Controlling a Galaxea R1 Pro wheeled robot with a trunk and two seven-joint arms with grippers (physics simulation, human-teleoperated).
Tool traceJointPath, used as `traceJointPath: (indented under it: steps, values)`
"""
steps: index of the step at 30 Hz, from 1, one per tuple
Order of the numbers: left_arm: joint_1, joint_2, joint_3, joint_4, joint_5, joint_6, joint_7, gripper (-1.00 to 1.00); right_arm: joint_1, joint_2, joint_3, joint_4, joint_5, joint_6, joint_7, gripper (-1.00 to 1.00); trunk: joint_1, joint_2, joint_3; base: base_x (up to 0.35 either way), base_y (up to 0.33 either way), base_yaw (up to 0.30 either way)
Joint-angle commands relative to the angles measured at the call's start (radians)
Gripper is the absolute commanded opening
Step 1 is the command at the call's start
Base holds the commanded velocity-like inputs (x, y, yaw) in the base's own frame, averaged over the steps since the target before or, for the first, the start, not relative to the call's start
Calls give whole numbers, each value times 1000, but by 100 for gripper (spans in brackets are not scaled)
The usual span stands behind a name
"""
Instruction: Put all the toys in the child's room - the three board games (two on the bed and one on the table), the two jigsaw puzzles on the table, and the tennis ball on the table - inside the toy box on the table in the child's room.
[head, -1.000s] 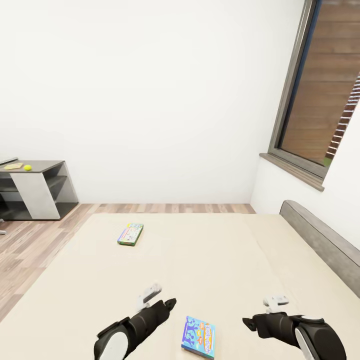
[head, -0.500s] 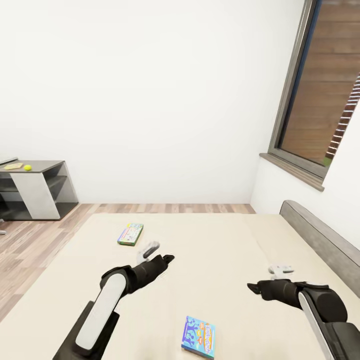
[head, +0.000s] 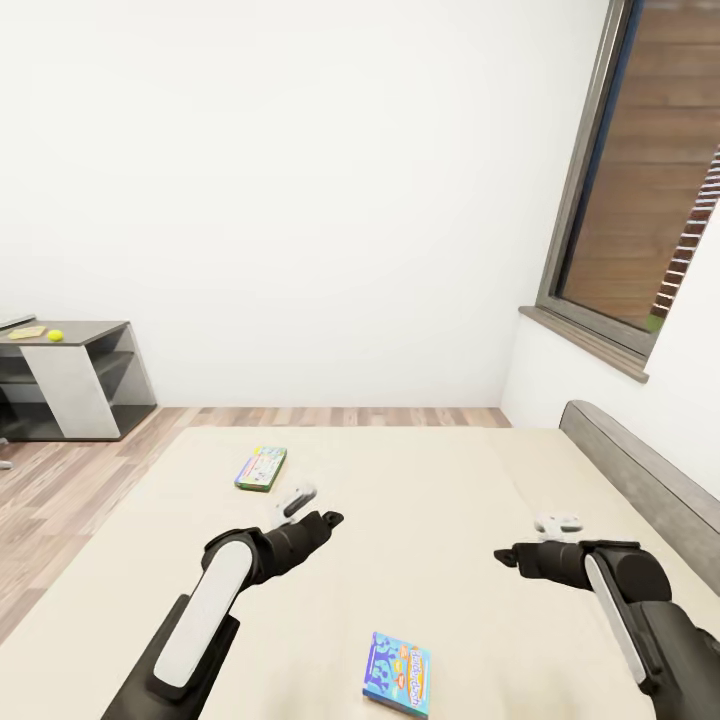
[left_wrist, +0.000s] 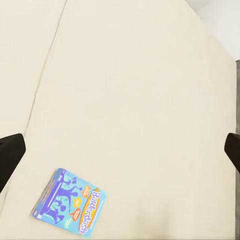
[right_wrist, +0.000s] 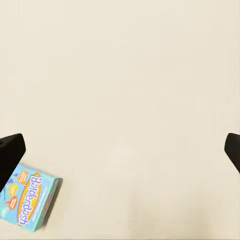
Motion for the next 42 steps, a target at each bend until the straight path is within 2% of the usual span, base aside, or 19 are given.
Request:
traceJointPath:
  steps: [1,2,4,5,7,8,11,17,22,26,31,42]
  values:
    - [4,4,-2,6,12,2,9,100,-17,5,0,44,-2,5,0,100,0,-1,-1,0,0,0]
    - [4,4,-2,6,12,2,9,100,-17,5,0,44,-2,5,0,100,0,-1,-1,0,0,0]
    - [13,10,-5,16,17,5,9,100,-58,16,2,137,-1,5,2,100,0,-1,-1,0,0,0]
    - [13,10,-5,16,17,5,9,100,-58,16,2,137,-1,5,2,100,0,-1,-1,0,0,0]
    - [19,11,-7,25,21,7,9,100,-97,23,4,221,0,5,3,100,0,-1,-1,0,0,0]
    - [19,11,-7,25,21,7,9,100,-97,23,4,221,0,5,3,100,0,-1,-1,0,0,0]
    - [24,12,-9,37,25,10,9,100,-138,25,6,314,0,5,5,100,0,-1,-1,0,0,0]
    - [24,13,-17,42,25,29,10,100,-158,23,6,361,-2,5,6,100,0,-1,-1,0,0,0]
    - [19,13,-14,64,25,95,7,100,-173,27,6,396,-2,5,7,100,0,-1,-2,0,0,0]
    - [17,12,-4,91,24,113,5,100,-178,30,6,409,-2,5,7,100,0,-1,-5,0,0,0]
    - [11,7,27,160,27,112,-1,100,-184,32,5,430,-2,5,7,100,0,-1,-11,0,0,0]
    - [-2,7,49,213,30,115,-6,100,-192,32,4,456,-2,5,6,100,0,-1,-27,0,0,0]
